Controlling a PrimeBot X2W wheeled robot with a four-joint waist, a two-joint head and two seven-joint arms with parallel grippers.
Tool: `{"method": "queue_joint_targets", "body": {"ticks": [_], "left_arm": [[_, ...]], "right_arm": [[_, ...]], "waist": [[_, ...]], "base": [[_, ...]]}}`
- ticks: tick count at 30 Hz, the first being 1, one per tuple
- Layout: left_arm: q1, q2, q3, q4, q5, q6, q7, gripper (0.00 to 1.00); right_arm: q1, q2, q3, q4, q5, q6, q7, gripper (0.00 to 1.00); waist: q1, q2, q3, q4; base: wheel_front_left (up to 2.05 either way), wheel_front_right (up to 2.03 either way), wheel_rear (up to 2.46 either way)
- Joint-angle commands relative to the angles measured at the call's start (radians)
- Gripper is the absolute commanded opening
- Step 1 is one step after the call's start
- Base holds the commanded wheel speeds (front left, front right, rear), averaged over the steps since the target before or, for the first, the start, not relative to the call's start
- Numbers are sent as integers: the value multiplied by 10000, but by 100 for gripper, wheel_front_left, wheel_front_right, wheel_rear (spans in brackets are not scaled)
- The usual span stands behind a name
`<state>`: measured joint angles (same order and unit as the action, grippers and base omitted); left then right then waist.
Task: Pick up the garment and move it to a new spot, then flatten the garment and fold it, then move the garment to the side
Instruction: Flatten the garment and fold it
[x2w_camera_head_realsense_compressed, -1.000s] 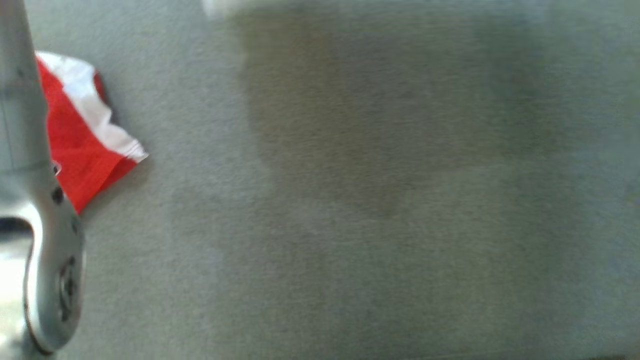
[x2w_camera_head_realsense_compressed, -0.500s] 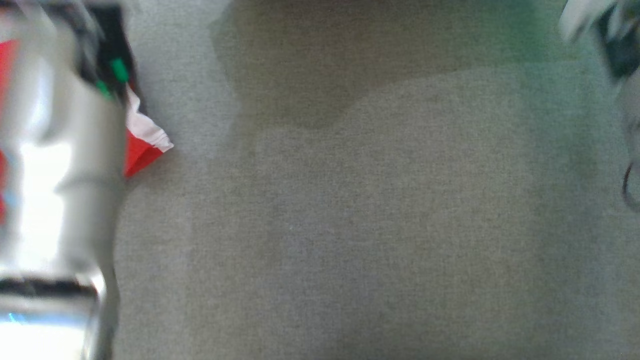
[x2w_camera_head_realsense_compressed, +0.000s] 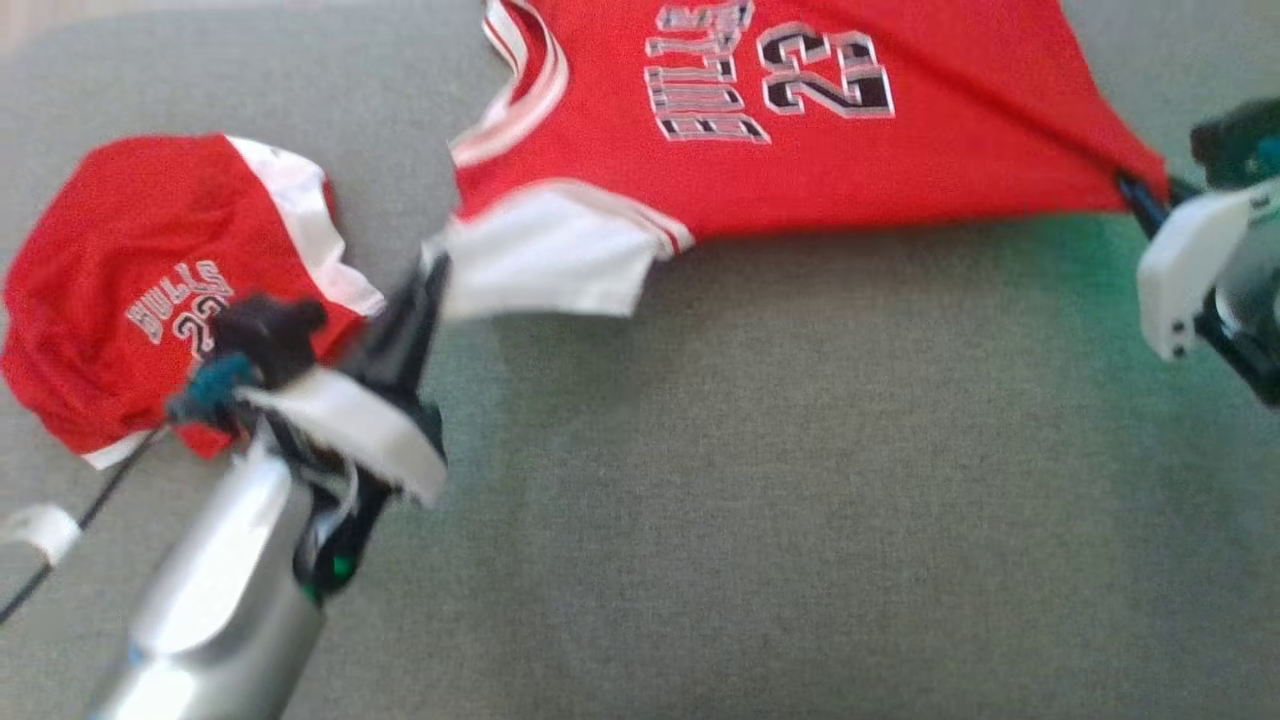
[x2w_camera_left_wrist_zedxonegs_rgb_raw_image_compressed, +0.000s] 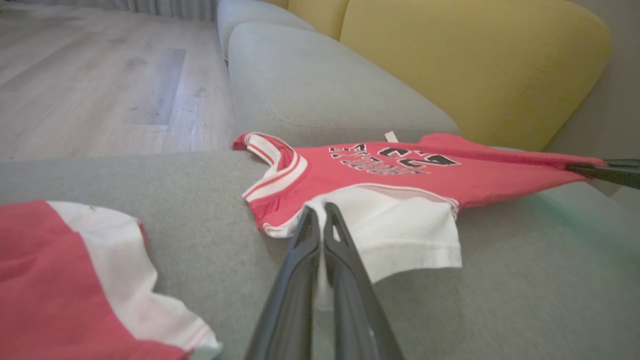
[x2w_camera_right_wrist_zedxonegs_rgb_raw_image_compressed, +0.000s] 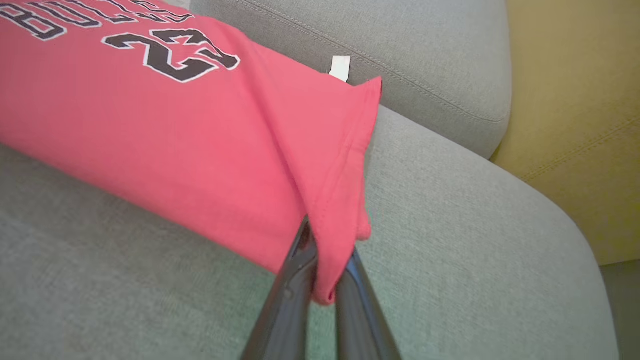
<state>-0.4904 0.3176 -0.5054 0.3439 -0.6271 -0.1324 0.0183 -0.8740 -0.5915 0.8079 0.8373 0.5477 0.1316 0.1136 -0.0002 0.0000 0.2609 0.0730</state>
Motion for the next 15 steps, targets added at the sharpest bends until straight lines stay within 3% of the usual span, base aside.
{"method": "queue_joint_targets", "body": {"ticks": [1,15], "left_arm": [[-37,639,230,-738,-136,20,213,0],[1655,1535,-533,-3046,-747,31,1597,0]], "right_arm": [[244,-576,236,-383,309,-9,117,0],[1593,-1645,1642,-1495,2163,-9,1107,0]], "waist": [[2,0,-351,83],[2,0,-1511,115]], "base": [[0,0,0],[0,0,0]]}}
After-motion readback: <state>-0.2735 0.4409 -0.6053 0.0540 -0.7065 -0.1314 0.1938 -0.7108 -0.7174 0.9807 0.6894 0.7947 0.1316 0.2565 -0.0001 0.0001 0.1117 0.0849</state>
